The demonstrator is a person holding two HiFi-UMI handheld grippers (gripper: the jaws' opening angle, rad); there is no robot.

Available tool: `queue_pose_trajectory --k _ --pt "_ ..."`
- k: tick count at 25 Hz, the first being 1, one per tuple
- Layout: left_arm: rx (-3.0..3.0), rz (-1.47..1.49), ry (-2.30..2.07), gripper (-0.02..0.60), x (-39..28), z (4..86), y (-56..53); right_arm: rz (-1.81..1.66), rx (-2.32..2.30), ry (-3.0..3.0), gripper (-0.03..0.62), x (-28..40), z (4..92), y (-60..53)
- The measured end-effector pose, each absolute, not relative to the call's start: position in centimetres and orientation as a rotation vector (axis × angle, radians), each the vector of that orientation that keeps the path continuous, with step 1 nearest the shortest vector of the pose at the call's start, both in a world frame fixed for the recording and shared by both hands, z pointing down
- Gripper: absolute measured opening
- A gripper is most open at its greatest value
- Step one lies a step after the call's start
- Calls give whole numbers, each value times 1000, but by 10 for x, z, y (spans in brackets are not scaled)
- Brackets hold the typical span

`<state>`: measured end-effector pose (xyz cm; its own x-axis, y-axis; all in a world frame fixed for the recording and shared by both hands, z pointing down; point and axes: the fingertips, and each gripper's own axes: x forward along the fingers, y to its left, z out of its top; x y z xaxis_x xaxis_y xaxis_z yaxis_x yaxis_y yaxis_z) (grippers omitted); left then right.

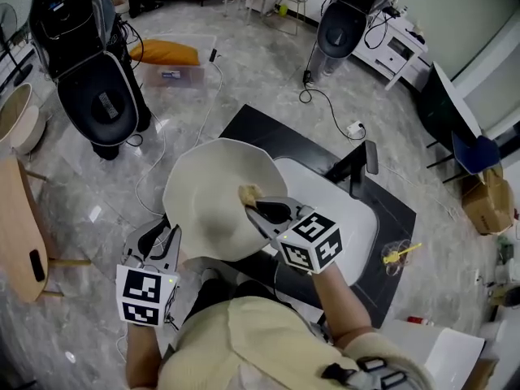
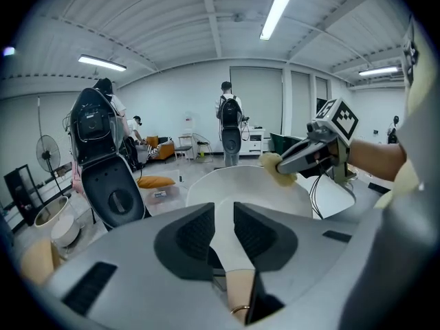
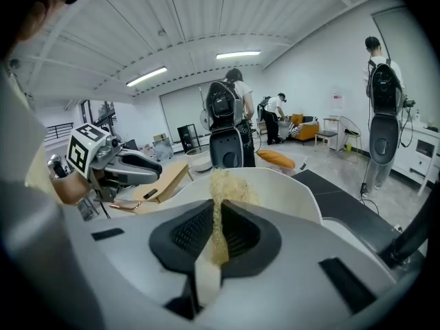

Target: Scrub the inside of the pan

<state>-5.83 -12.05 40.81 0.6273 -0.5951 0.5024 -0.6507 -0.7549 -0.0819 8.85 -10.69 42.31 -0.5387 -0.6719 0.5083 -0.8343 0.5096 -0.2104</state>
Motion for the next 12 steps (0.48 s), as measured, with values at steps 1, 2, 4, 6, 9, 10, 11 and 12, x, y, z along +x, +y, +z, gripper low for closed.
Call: queue_pose_trajectory --k 1,2,4,6,9,10,11,12 --pt "2739 791 -1044 92 -50 406 -125 626 1254 -2395 42 96 421 -111" --pt "2742 797 -1036 92 -44 405 -128 630 1257 -2397 41 100 419 -114" --pt "2751 806 -1022 92 -38 406 -129 632 1263 -2398 41 104 419 -115" --pt "2763 819 -1007 92 -36 407 -128 631 1265 -2400 42 104 420 -113" --pt "2778 844 -985 92 -37 408 -127 637 1256 -2417 43 100 421 -112" --pt "2780 848 -979 92 -37 408 -127 638 1251 -2424 41 99 421 -111" --pt "2781 851 -973 92 -38 409 -127 638 1245 -2429 41 98 421 -111" --pt "2782 853 -968 92 -38 409 -126 637 1240 -2435 43 98 421 -110"
